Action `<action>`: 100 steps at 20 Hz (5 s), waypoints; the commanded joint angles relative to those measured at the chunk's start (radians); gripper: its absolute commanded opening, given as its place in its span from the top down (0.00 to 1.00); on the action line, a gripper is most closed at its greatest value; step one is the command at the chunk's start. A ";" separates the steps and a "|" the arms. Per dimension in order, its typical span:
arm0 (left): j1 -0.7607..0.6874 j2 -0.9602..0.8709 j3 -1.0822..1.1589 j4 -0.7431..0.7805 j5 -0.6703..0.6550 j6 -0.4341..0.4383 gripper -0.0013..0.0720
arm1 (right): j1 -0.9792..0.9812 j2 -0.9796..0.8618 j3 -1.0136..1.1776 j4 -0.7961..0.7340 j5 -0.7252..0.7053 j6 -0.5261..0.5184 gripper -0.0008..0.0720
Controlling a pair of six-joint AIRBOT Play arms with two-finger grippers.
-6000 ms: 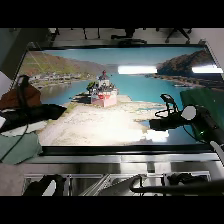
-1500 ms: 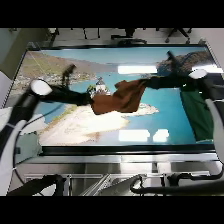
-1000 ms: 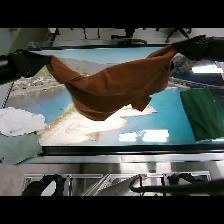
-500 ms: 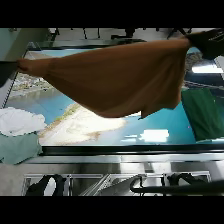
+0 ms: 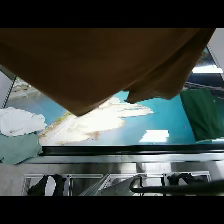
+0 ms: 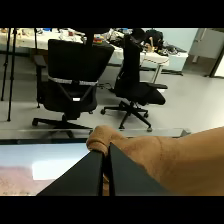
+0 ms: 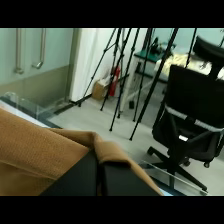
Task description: Fold the shirts.
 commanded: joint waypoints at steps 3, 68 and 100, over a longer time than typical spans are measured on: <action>-0.061 -0.180 -0.012 0.008 -0.082 -0.061 0.97 | 0.003 -0.187 -0.010 0.038 0.107 -0.036 0.97; -0.640 -0.121 0.248 0.552 0.139 -0.063 0.97 | -0.220 -0.048 0.192 0.010 -0.019 -0.039 0.97; -0.338 -0.958 0.004 0.519 -0.202 -0.047 0.02 | -0.219 -0.823 0.076 -0.132 0.367 0.259 0.58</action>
